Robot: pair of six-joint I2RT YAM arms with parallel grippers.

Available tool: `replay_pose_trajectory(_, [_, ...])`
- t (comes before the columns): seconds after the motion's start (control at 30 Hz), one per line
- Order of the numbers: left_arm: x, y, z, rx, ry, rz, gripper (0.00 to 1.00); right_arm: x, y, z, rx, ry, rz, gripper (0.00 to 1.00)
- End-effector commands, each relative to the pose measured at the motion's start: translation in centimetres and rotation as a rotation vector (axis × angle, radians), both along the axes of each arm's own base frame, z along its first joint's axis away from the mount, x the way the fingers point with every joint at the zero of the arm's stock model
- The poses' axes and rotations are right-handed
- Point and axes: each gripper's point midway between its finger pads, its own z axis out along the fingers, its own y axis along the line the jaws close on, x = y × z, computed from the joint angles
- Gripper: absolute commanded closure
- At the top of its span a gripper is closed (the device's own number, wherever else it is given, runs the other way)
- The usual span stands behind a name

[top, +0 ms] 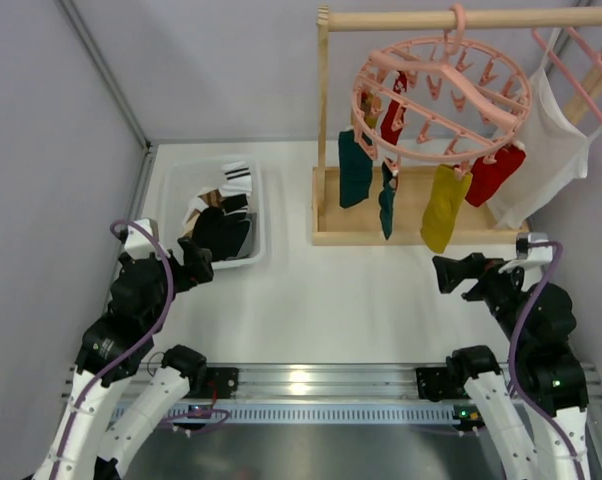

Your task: Remove the socks clipped to the hanger

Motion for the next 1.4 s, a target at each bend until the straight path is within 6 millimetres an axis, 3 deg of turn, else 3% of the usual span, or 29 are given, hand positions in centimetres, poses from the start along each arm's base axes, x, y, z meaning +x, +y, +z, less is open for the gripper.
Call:
replay_pose_trajectory(0.0, [0.5,-0.1,1.0,-0.029,-0.051,0.014,0.02,0.4,0.8,1.7,0.040,-0.097,0.038,0.01])
replay_pose_trajectory(0.2, [0.7,-0.4,0.7,-0.031,-0.037,-0.001,0.02,1.4,4.8,3.1,0.171,-0.228,0.239,0.01])
replay_pose_trajectory(0.3, [0.8,-0.7,0.7,-0.033,-0.033,-0.013,0.02,1.4,7.8,3.9,0.242,-0.305,0.431,0.01])
replay_pose_trajectory(0.4, [0.8,-0.8,0.6,-0.032,-0.029,-0.017,0.02,3.8,8.6,2.7,0.242,-0.280,0.455,0.01])
replay_pose_trajectory(0.5, [0.8,-1.0,0.5,-0.032,-0.027,-0.027,0.02,6.6,8.8,0.6,0.198,-0.224,0.423,0.07])
replay_pose_trajectory(0.67, [0.9,-1.2,0.4,-0.031,-0.021,-0.039,0.02,11.4,7.9,-3.0,-0.036,-0.165,0.211,0.08])
replay_pose_trajectory(0.7, [0.9,-1.4,0.4,-0.035,-0.021,-0.048,0.02,11.3,9.0,-3.4,-0.066,-0.160,0.225,0.08])
replay_pose_trajectory(0.87, [0.9,-1.5,0.5,-0.032,-0.022,-0.054,0.02,13.5,9.8,-5.9,-0.153,-0.184,0.192,0.08])
replay_pose_trajectory(1.0, [1.0,-1.8,1.1,-0.031,-0.025,-0.076,0.02,15.3,9.5,-7.3,-0.186,-0.202,0.132,0.13])
replay_pose_trajectory(1.1, [1.2,-2.6,1.9,-0.045,-0.022,-0.105,0.02,16.6,9.2,-7.6,-0.204,-0.234,0.085,0.22])
replay_pose_trajectory(1.17, [1.4,-3.6,2.3,-0.087,-0.011,-0.136,0.02,16.9,10.1,-8.4,-0.208,-0.240,0.125,0.39])
replay_pose_trajectory(1.2, [1.4,-3.8,3.3,-0.106,-0.025,-0.138,0.02,16.9,10.7,-7.4,-0.190,-0.291,0.142,0.47])
replay_pose_trajectory(1.23, [1.6,-4.1,3.9,-0.129,-0.033,-0.141,0.02,16.8,11.1,-7.8,-0.190,-0.298,0.157,0.60])
replay_pose_trajectory(1.37, [2.8,-6.5,6.8,-0.194,-0.042,-0.222,0.02,16.9,13.0,-8.3,-0.172,-0.335,0.220,0.77])
